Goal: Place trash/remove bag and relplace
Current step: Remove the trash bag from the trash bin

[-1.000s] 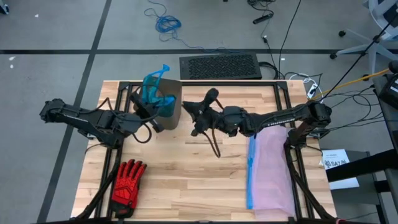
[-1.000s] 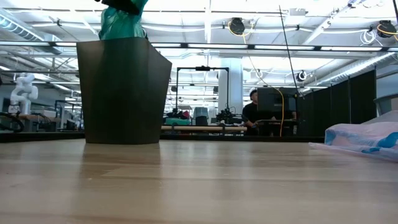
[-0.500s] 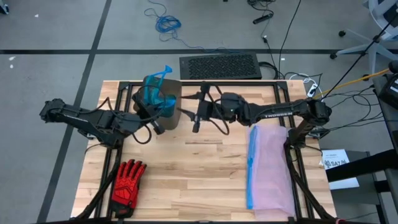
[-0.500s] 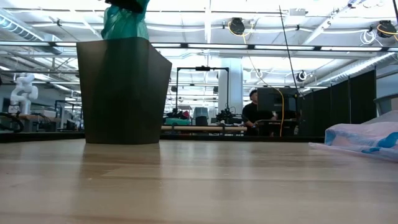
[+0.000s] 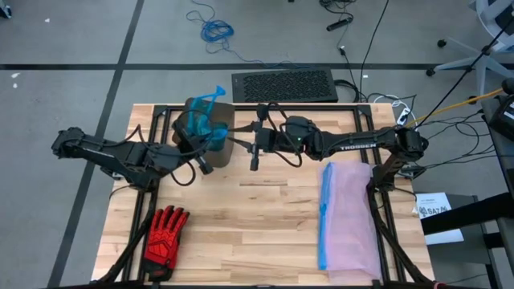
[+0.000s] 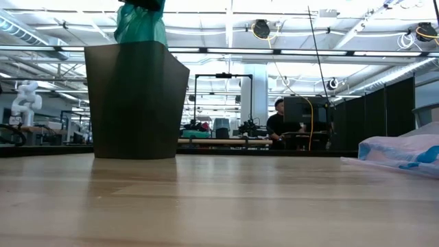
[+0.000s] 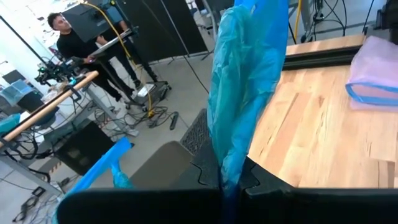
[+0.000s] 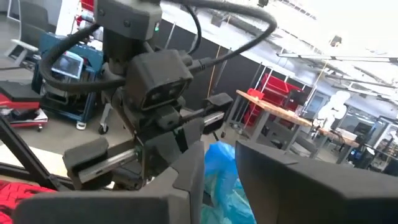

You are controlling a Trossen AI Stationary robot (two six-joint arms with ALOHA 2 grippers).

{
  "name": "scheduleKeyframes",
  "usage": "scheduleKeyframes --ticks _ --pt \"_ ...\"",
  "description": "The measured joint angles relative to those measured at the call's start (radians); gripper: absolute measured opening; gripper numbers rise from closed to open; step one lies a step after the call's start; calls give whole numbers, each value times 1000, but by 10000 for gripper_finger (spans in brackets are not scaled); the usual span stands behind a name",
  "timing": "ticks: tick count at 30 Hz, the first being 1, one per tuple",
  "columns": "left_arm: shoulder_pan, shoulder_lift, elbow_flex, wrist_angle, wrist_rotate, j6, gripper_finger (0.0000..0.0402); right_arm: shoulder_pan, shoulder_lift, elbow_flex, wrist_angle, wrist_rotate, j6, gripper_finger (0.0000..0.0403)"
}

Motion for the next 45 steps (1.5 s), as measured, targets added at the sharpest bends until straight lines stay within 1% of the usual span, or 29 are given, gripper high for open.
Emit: scheduleKeyframes --ticks 6,12,17,19,26,28,31,33,35,37,41,42,45 --pt "0 1 0 32 2 18 0 -1 0 0 7 -13 13 82" --pt "0 4 0 36 28 18 0 -6 0 0 31 -22 19 82" --pt "0 5 0 45 34 24 0 -6 0 0 8 -70 17 85" --pt "0 5 0 45 35 24 0 -6 0 0 4 -70 16 98" --pt "0 5 0 52 40 25 0 -6 0 0 7 -70 18 164" --pt "0 5 0 59 52 26 0 -7 -1 0 8 -69 20 172" --pt "0 5 0 61 54 26 0 -12 0 0 24 -67 27 172" --pt "0 5 0 62 54 26 0 -18 -1 0 41 -67 37 162" --pt "1 5 0 67 54 28 0 -19 -1 0 47 -68 41 140" --pt "3 6 0 87 54 46 0 -20 -1 0 50 -68 29 108" --pt "12 6 1 114 66 51 0 -32 18 0 85 -74 19 22" --pt "15 6 1 114 77 51 0 -38 24 0 86 -73 19 12" --pt "16 6 1 102 89 45 0 -46 29 -1 79 -67 20 4"
